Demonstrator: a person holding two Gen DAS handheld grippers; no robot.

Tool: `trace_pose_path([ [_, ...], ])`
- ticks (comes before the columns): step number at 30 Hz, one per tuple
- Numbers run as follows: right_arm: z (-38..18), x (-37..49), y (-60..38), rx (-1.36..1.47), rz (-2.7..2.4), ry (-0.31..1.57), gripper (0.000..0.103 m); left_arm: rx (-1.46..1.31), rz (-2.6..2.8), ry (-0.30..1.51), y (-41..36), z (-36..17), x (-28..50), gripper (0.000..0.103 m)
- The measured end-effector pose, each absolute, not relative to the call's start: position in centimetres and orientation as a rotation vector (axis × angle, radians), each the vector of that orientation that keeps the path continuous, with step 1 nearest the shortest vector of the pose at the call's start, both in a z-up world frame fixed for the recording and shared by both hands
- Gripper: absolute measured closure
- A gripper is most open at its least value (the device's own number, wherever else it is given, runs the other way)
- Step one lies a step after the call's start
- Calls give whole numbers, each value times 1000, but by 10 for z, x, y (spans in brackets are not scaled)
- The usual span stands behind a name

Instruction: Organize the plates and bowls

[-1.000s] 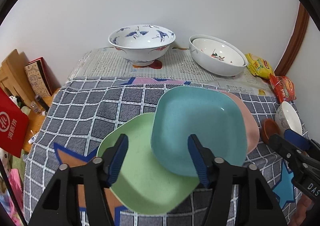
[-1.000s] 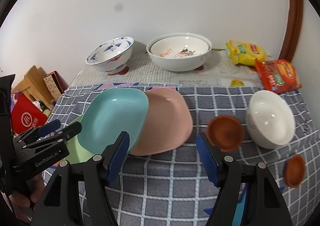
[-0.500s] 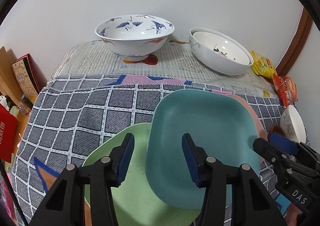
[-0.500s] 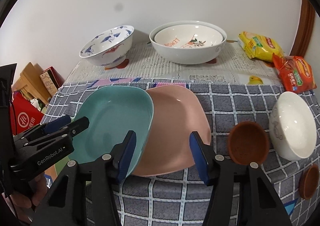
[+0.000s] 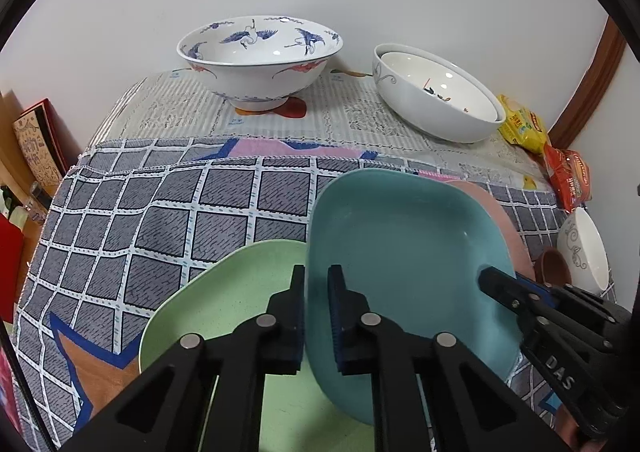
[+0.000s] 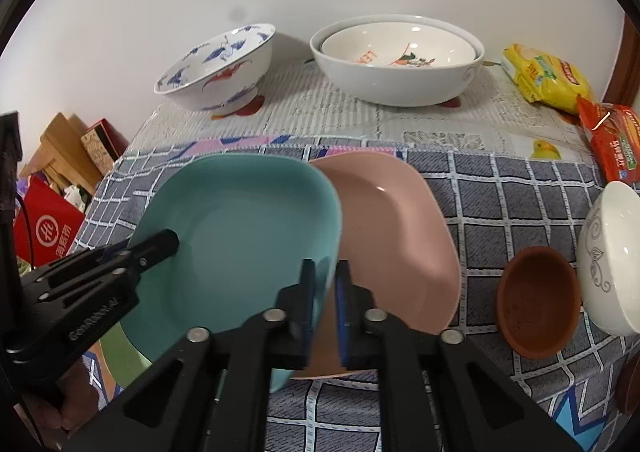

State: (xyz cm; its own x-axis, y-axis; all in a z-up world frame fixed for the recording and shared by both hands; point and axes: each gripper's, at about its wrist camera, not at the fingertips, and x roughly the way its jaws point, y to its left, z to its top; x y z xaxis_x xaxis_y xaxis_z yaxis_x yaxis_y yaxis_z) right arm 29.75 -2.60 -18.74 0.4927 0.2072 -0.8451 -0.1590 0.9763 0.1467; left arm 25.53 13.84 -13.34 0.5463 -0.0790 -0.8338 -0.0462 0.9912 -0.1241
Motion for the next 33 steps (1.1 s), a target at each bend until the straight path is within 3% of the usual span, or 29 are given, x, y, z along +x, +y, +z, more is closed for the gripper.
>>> trace_pose_path([
  [33, -96, 241, 7, 48, 349, 895, 97, -173, 136, 868, 168, -41, 168, 93],
])
